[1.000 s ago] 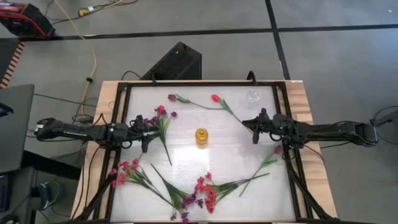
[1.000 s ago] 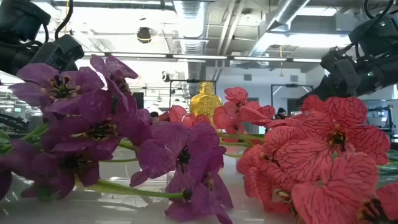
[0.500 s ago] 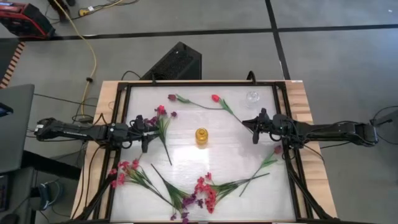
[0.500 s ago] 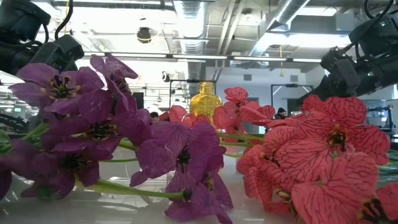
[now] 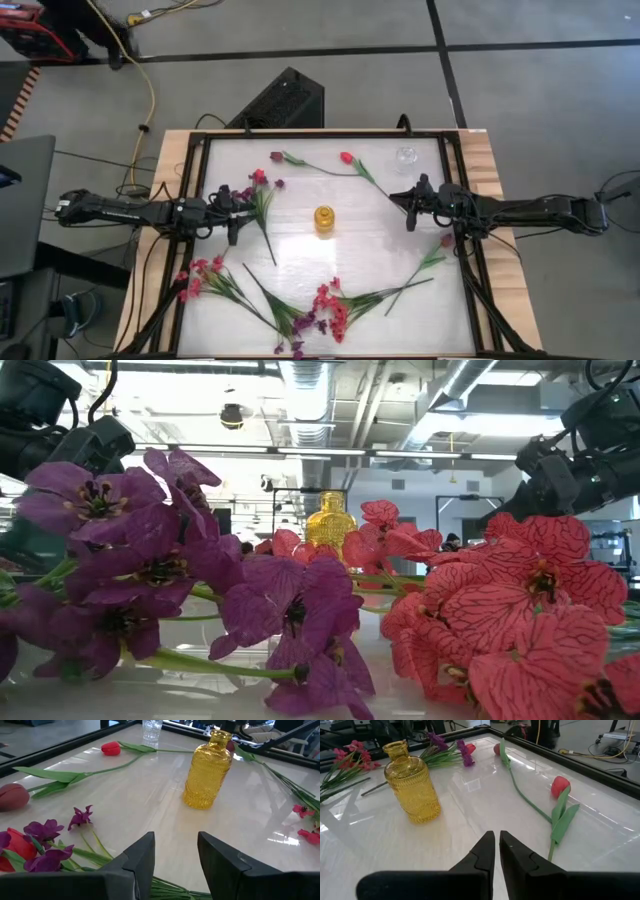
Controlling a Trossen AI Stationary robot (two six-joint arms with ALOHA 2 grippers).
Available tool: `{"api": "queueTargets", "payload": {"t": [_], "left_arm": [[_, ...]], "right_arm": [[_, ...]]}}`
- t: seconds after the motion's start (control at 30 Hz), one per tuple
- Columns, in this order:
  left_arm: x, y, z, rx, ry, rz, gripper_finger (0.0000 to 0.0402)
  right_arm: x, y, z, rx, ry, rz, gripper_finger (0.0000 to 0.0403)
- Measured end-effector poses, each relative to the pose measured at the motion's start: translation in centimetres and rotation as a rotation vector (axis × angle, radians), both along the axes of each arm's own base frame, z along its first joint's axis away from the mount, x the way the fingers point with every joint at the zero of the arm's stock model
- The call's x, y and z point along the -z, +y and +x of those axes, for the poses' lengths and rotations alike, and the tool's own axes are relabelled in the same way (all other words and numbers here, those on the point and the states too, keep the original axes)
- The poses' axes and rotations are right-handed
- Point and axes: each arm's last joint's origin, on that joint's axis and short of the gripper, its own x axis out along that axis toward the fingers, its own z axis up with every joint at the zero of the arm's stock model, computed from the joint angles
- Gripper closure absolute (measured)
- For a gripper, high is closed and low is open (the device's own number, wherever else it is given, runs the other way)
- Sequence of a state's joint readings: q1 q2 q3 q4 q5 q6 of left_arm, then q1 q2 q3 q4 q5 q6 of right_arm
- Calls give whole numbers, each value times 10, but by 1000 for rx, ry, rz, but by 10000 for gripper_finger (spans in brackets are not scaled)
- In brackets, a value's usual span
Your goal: Sort flowers into vase by color
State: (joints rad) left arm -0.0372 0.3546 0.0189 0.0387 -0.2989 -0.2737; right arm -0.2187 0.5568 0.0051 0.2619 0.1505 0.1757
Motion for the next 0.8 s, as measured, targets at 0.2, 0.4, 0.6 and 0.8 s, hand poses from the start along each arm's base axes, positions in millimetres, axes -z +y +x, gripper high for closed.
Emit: {"api": "queueTargets", "payload": {"t": [0.2,0.4,0.6,0.8], "left_arm": [[0,0,0,0,-1,0,265],[-2,1,1,-13,-23,22,265],[-11,1,2,-42,-110,27,265],[-30,-4,5,153,-291,120,265]], "right_arm": [[0,0,0,0,0,0,346],[0,0,0,0,0,0,346],[0,0,0,0,0,0,346],[-1,-1,0,16,-5,-6,346]]}}
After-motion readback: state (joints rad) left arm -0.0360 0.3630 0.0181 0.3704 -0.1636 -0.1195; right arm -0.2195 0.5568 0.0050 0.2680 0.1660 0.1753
